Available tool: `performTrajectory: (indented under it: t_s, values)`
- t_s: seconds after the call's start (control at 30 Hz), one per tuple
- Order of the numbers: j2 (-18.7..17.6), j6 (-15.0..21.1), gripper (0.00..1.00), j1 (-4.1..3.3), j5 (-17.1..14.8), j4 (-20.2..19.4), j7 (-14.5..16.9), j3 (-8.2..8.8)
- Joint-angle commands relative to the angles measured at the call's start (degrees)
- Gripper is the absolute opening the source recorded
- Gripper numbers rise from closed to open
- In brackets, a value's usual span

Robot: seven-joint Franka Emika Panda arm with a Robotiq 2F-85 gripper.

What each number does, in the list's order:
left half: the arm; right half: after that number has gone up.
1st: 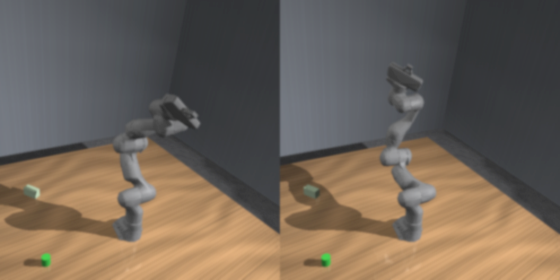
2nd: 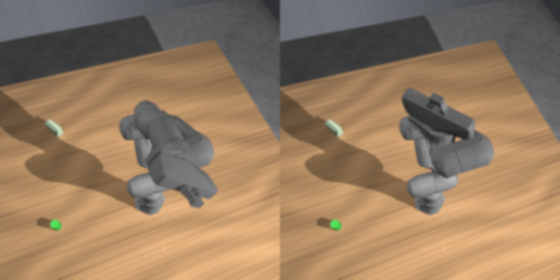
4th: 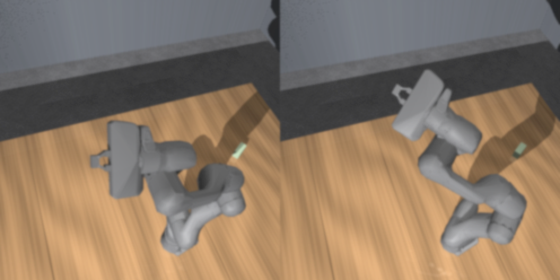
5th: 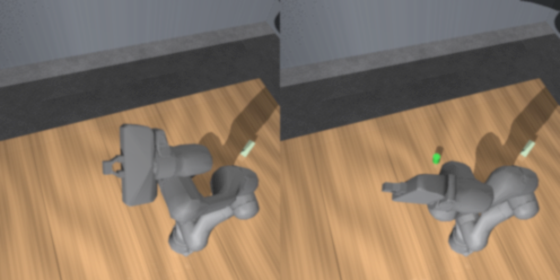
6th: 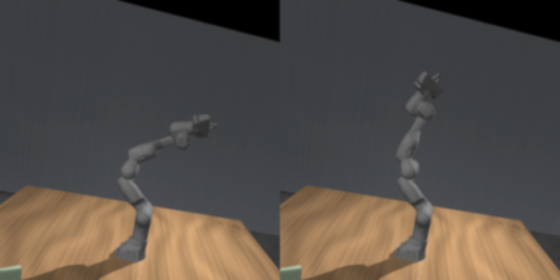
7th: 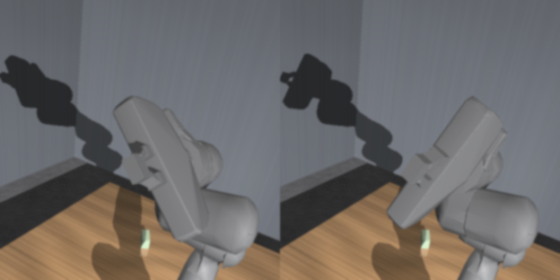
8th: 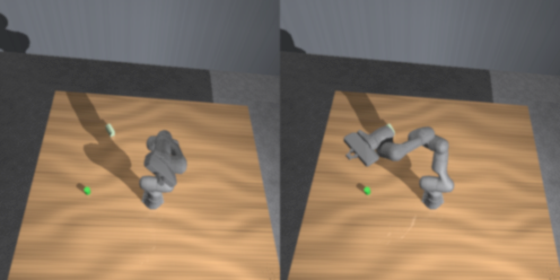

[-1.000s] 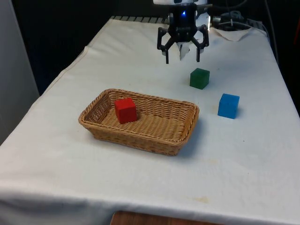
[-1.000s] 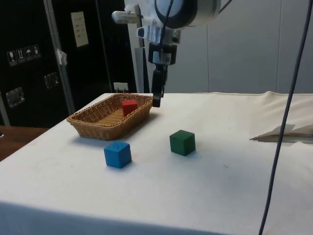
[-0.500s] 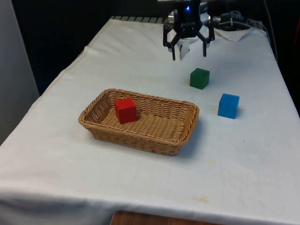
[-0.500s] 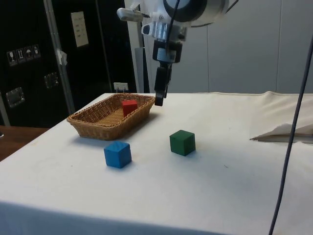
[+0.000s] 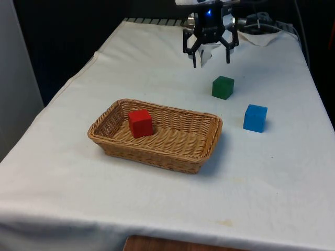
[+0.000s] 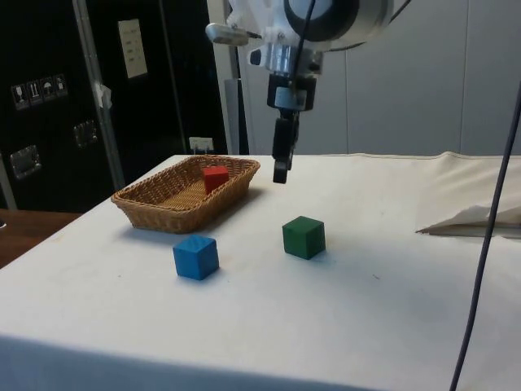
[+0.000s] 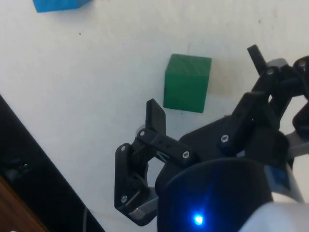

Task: Pick up exactly two blocks and place them into the basket.

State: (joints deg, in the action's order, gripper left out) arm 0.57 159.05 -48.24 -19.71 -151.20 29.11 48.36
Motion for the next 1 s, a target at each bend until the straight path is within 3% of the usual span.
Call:
performTrajectory:
  t_s: [0.0,0.03,0.07,0.4,0.57,0.6,0.63,0.87,0.9,0.97]
  values:
    - [-0.7,1.3,1.00,0.06,1.2,-0.8,-1.1,0.00]
    - [0.0,0.1,1.00,0.00,0.1,-0.2,0.0,0.00]
    - [-0.8,1.3,1.00,0.11,1.3,-1.0,-1.1,0.00]
    - [-1.0,2.1,1.00,0.63,2.9,-3.7,-1.1,0.00]
    - [-0.9,2.2,1.00,0.86,3.3,-4.9,-1.1,-0.06]
    - [0.0,1.2,1.00,0.80,2.2,-4.5,0.0,-0.06]
    - [-0.7,2.2,1.00,0.97,3.2,-5.2,-1.1,0.00]
    - [0.9,2.3,1.00,1.26,3.1,-6.6,-1.5,-0.11]
    - [1.1,1.5,1.00,1.20,2.2,-6.0,-0.4,-0.06]
    - [1.7,2.5,1.00,1.43,3.2,-7.3,-1.8,-0.34]
